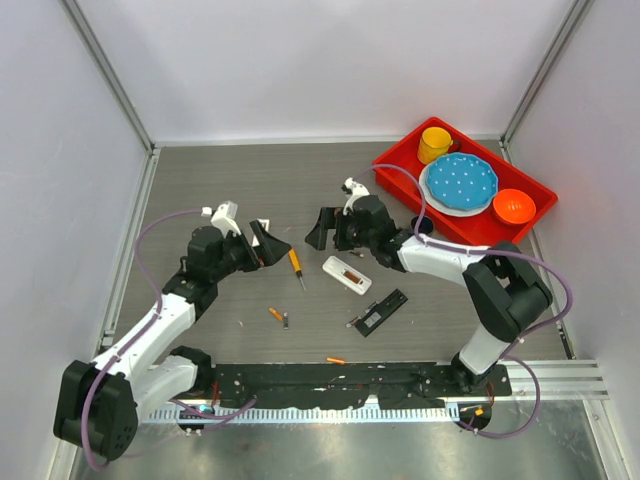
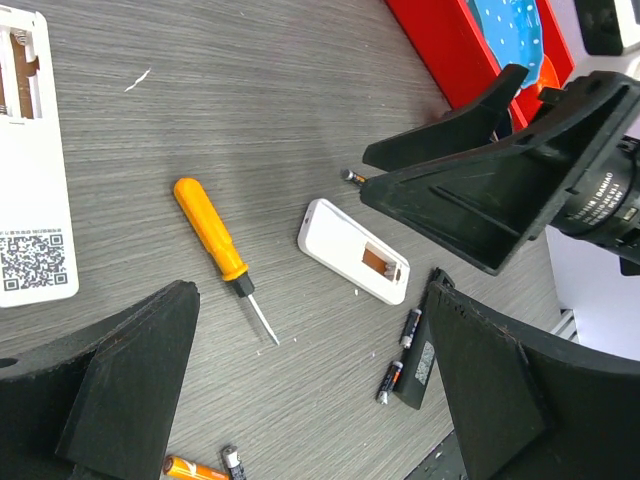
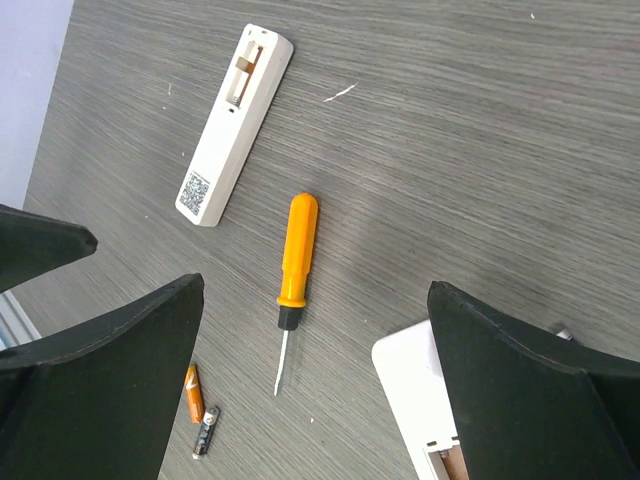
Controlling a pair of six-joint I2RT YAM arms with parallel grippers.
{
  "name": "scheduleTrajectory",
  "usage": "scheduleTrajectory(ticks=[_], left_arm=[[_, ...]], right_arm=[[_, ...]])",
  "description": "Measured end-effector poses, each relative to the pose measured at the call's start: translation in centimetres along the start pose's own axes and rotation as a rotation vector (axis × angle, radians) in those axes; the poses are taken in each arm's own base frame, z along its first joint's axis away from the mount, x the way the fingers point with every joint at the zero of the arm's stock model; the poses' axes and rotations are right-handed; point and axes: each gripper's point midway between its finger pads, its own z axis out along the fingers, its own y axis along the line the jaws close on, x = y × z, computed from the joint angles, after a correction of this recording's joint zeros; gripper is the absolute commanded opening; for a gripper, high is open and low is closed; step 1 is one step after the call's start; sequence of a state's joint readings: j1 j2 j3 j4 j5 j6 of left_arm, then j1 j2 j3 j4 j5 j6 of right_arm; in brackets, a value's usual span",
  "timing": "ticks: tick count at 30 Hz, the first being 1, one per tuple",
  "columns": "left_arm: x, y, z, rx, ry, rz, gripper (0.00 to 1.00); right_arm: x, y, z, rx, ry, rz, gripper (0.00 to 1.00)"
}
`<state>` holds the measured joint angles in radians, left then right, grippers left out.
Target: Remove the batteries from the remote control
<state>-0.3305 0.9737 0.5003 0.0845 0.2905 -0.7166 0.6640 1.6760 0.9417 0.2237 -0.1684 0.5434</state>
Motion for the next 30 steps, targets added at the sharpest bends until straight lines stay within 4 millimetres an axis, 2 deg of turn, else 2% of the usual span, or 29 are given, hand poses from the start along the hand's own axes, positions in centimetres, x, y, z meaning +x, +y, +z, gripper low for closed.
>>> scheduleTrajectory(ticks=[3,9,14,17,23,30], left_arm=[[0.2,0.1,0.1,-0.004,0.007,-0.003,1.00],[1.2,1.0,0.6,-0.025,0.047,-0.016,1.00],[2.3,1.9,1.3,-0.046,0.089,-0.037,1.00],[2.8,2.3,1.6,-0.059,0.111,-0.047,1.00],[3.1,3.2,2.0,-0.100,0.131,-0.048,1.00],[0.4,3.1,1.8,-0.162,0.084,0.039,1.00]], right_arm=[[-0.3,0.2,-0.6,-0.007,-0.016,-0.008,1.00],[0.3,-0.1,-1.4,0.004,-0.015,-0.016,1.00],[-0.2,-0.2,-3.0,0.017,-0.053,-0.029,1.00],[-1.1,-0.3,-4.8,0.039,-0.099,-0.049,1.00],[-3.8,-0.9,-9.7,0.094,-0.257,-0.083,1.00],[-5.0,-2.4,-15.3,0.174,-0.422,-0.108,1.00]])
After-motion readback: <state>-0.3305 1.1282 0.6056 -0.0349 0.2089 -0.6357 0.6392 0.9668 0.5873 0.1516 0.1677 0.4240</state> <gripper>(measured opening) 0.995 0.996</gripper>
